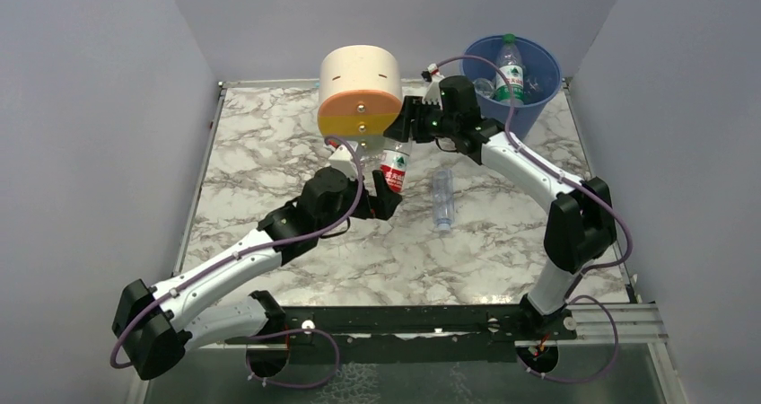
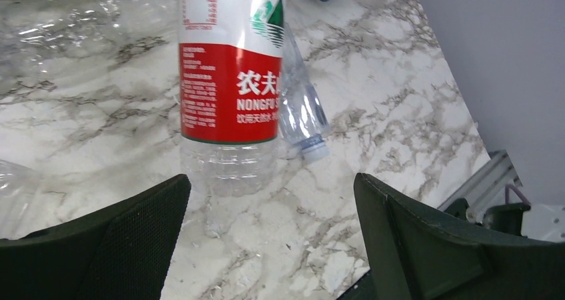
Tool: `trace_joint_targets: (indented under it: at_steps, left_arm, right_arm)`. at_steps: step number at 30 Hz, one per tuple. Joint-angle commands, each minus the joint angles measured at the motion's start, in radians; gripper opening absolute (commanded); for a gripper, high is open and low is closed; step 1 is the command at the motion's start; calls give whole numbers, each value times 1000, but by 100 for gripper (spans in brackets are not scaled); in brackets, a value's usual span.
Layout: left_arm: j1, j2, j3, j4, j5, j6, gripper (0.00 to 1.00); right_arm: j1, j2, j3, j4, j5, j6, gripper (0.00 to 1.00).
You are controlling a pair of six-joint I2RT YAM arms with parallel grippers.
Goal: Put the plastic bottles in the bin
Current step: Pick up the plastic bottle at the center of the board.
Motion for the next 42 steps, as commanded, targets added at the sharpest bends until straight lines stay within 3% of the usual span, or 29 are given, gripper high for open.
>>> trace_joint_targets:
  at_steps: [1,16,35,42]
  left_arm:
    - [90,25,-20,77,119,38,99]
    - [208,141,-26,161,237,39,99]
    - [257,131,-35,138,292,26,99]
    - [258,119,10,78,326,37,99]
  right_arm:
    - [-4,66,73,16,-10,-28,59]
    - [-25,164,107,97,-83,-35,59]
    - [-27,132,114,120,-119,-14,59]
    - [-28,61,133,48,-53,-42,59]
